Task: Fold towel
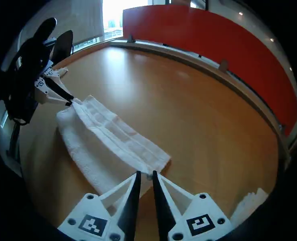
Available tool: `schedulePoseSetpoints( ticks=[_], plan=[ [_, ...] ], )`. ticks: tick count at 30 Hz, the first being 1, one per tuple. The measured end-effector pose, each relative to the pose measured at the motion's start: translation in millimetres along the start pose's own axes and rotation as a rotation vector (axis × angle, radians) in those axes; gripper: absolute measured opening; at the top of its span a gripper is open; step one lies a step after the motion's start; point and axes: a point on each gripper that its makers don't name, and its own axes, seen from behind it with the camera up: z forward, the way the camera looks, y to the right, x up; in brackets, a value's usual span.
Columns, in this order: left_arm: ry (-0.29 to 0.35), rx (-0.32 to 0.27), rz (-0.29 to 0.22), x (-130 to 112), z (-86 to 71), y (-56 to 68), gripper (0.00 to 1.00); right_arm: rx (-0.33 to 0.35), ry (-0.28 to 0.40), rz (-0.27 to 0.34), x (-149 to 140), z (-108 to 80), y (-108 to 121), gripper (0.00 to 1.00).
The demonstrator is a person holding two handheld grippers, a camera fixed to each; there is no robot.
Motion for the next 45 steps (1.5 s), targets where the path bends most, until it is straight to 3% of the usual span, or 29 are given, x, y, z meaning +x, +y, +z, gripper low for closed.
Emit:
schedulePoseSetpoints(
  ticks=[3,10,15,20,22,24,26,28,32,37,45],
  plan=[
    [0.0,0.009,-0.004,-1.1,0.5,-2.6,0.25,-0.01,0.001,0.007,0.2,1.2,3.3,0.31],
    [0.004,0.034,-0.003,-1.6,0.4,-9.9,0.33,-0.033,-0.002,0.006,0.2,4.3,10.0,0.35],
    [0.008,0.056,0.002,0.3,0.4,-17.3,0.41,-0.056,-0.002,0.003,1.0,6.4,15.7,0.55],
    [0.006,0.072,0.0,0.3,0.6,-22.9,0.52,-0.078,-0.002,0.007,1.2,8.9,21.1,0.6],
    [0.007,0.081,0.0,0.7,0.6,-25.6,0.6,-0.085,0.002,0.012,2.2,9.7,23.0,0.64],
    [0.008,0.091,0.0,1.1,0.5,-28.5,0.62,-0.093,0.006,0.016,3.3,10.0,25.1,0.72],
    [0.01,0.104,-0.002,1.6,0.3,-32.4,0.7,-0.103,0.009,0.016,4.0,9.3,28.0,0.81],
    [0.011,0.113,-0.003,2.0,0.4,-35.4,0.84,-0.117,0.011,0.017,4.4,9.0,31.7,0.9],
    [0.015,0.131,-0.005,3.7,-0.4,-40.5,0.94,-0.139,0.017,0.018,5.8,8.7,37.6,0.93],
    [0.024,0.146,-0.018,5.5,-3.7,-45.1,0.95,-0.16,0.032,0.022,10.0,6.6,42.5,1.0],
    [0.036,0.135,-0.045,3.9,-10.7,-43.8,0.95,-0.159,0.051,0.026,13.4,-0.2,39.5,1.0]
  ],
)
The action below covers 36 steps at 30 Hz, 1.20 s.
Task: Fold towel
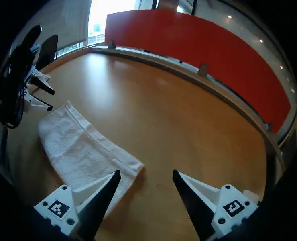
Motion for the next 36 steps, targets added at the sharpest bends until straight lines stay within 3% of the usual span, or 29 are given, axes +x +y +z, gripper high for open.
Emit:
schedulePoseSetpoints(
  ticks=[36],
  plan=[
    [-0.002,0.031,-0.133,-68.4,-53.0,8.4,0.95,0.001,0.015,0.068,-43.8,-60.4,-31.5,1.0]
  ],
)
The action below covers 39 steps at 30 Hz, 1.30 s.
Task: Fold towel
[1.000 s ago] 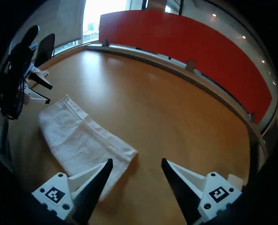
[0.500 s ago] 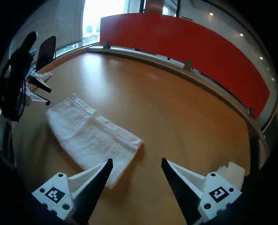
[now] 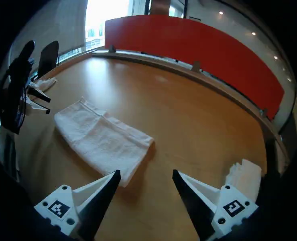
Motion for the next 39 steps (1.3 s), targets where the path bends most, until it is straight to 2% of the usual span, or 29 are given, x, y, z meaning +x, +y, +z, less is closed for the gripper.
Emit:
schedulePoseSetpoints(
  ticks=[21,39],
  plan=[
    [0.005,0.016,-0.027,-17.8,-8.0,1.3,0.95,0.024,0.003,-0.023,-6.5,-2.8,-6.1,1.0],
    [0.013,0.084,-0.111,-49.1,-31.3,-6.7,0.95,0.103,-0.005,-0.072,-12.0,3.5,-18.4,1.0]
  ],
)
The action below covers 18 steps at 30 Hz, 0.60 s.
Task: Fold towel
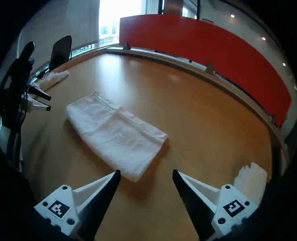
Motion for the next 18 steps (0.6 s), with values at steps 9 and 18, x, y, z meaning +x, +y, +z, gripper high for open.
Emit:
schedulePoseSetpoints(
  ticks=[9,18],
  plan=[
    [0.009,0.028,-0.034,-11.8,-10.9,-4.7,0.95,0.04,-0.013,-0.041,-1.1,1.6,-7.5,1.0],
    [0.026,0.047,-0.053,-19.2,-19.3,-11.5,0.95,0.079,-0.034,-0.073,-4.5,6.2,-14.4,0.99]
  ],
)
